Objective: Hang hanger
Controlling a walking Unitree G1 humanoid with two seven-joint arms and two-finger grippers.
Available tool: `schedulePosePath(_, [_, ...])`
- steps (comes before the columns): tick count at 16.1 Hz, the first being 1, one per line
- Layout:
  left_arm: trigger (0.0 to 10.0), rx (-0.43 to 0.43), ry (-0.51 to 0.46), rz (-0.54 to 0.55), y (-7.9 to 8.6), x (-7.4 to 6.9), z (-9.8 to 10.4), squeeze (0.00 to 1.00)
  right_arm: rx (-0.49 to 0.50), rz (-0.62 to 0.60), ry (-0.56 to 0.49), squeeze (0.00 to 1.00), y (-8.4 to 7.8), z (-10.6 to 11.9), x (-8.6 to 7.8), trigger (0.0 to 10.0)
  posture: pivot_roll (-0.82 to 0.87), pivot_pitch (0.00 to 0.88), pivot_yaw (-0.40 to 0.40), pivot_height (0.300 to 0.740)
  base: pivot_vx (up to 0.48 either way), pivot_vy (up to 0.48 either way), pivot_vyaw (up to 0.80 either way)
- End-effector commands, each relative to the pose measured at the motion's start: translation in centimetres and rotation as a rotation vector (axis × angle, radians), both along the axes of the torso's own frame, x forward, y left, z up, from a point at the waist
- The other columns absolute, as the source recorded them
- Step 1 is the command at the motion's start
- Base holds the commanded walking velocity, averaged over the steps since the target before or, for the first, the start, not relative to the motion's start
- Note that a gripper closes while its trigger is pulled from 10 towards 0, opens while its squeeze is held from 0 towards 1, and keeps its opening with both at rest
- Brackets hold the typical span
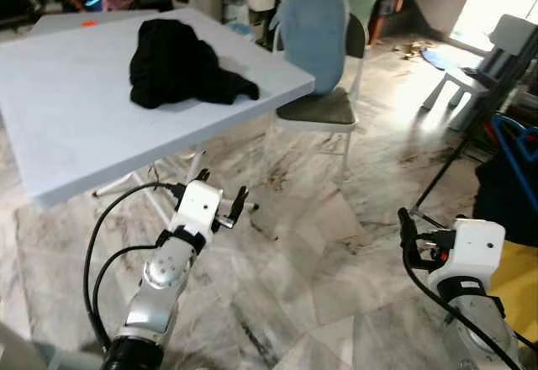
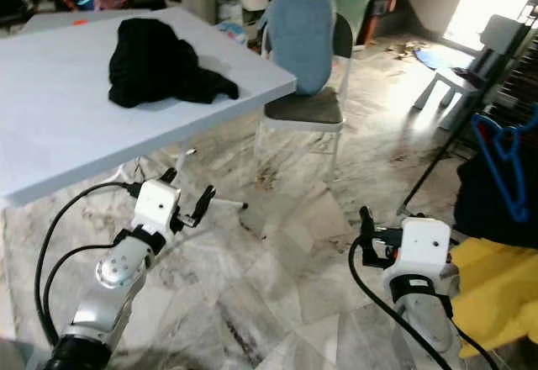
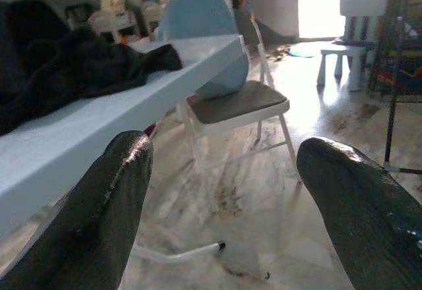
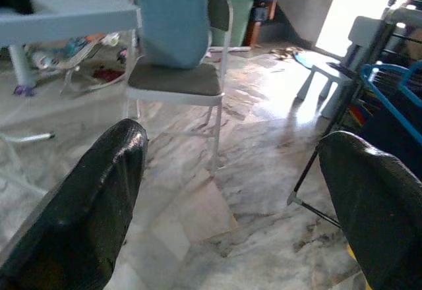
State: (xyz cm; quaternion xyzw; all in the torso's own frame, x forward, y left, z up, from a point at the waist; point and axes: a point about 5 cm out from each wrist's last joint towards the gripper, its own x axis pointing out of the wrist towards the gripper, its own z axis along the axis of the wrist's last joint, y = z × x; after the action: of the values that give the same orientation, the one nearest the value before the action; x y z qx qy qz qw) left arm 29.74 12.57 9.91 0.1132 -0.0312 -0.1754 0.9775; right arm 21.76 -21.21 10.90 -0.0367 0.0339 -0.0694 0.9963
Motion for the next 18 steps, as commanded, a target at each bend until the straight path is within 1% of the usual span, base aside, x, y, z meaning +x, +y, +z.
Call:
schedulePosePath(1, [10.0,0.0,0.008,0.02,0.2,0.2,0.1,0.0,-0.01,0.026,-0.024,0.0,0.4,0.6,0.1,10.0,0.03,0.0,-0.056,0.74,0.0,0.0,0.8])
schedulePosePath(3, [10.0,0.005,0.004,0.028,0.3,0.5,0.3,0.0,-0.025,0.051,-0.027,0.0,0.8,0.6,0.1,10.0,0.03,0.0,-0.056,0.74,0.0,0.0,0.8])
schedulePosePath(5, [10.0,0.0,0.017,0.06,0.7,0.7,0.2,0.0,-0.027,0.06,-0.037,0.0,1.1,0.8,0.3,10.0,0.03,0.0,-0.056,0.74,0.0,0.0,0.8])
schedulePosePath(8, [10.0,-0.005,0.032,0.083,0.9,0.7,0.1,0.0,-0.035,0.061,-0.051,0.0,1.3,1.0,0.4,10.0,0.03,0.0,-0.059,0.74,0.0,0.0,0.8])
schedulePosePath(9, [10.0,-0.007,0.037,0.089,0.9,0.7,0.0,0.0,0.048,0.098,-0.053,0.0,1.9,0.8,0.3,10.0,0.04,0.0,-0.062,0.74,0.0,0.0,0.8])
schedulePosePath(12, [10.0,-0.004,0.037,0.085,0.7,0.9,0.0,0.0,0.076,0.085,-0.016,0.0,2.0,0.2,0.2,10.0,0.03,0.0,-0.061,0.74,0.0,0.0,0.8])
schedulePosePath(14, [10.0,-0.006,0.039,0.078,0.5,0.9,-0.1,0.0,0.107,0.087,-0.022,0.0,2.3,0.2,0.1,10.0,0.03,0.0,-0.057,0.74,0.0,0.0,0.8])
schedulePosePath(18, [10.0,0.0,0.039,0.073,0.3,1.0,-0.1,0.0,0.131,0.093,-0.019,0.0,2.3,0.2,0.2,10.0,0.03,0.0,-0.057,0.74,0.0,0.0,0.78])
